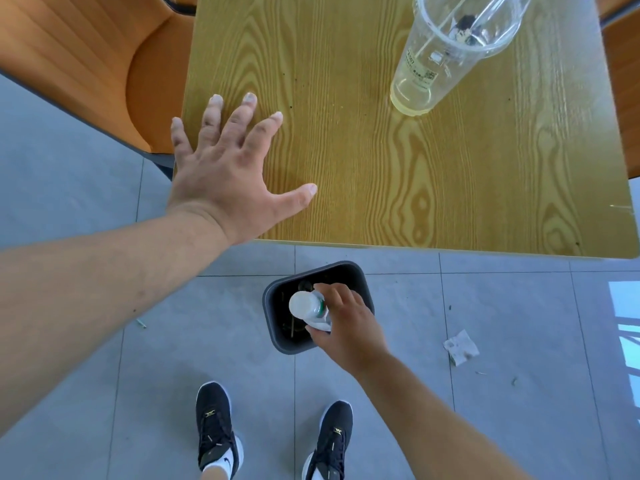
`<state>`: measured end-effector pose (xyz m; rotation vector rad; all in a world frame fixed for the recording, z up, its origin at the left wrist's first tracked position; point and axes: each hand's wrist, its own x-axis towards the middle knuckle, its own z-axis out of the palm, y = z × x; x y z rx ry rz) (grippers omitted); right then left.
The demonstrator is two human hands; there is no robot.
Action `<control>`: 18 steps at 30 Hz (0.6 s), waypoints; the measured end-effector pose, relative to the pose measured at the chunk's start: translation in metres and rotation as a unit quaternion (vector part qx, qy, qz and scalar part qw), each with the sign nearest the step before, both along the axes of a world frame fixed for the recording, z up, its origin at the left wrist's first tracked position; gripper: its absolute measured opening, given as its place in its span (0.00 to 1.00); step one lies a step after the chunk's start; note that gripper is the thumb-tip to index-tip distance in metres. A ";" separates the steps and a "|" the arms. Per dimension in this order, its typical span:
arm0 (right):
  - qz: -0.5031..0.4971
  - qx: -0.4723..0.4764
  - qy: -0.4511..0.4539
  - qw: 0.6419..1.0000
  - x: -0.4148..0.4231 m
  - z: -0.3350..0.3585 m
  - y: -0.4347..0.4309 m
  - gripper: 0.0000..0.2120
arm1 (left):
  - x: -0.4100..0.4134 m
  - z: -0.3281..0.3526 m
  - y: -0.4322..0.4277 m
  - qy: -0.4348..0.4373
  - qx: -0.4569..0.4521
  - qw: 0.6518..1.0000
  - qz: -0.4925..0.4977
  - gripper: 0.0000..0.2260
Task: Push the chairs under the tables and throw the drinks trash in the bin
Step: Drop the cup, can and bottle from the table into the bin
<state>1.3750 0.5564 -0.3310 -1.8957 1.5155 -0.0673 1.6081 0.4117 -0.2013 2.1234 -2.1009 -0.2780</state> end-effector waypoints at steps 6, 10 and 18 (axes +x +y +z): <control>0.039 0.022 0.048 0.998 -0.004 -0.020 -0.005 0.42 | 0.000 -0.001 0.000 -0.001 -0.001 1.000 0.001 0.46; -0.010 0.000 0.005 1.000 0.001 0.014 -0.004 0.33 | 0.000 0.000 0.000 -0.003 -0.002 1.000 -0.003 0.46; -0.127 -0.367 -0.186 0.903 -0.007 0.154 -0.052 0.11 | 0.001 -0.002 0.000 0.002 -0.005 1.000 -0.003 0.46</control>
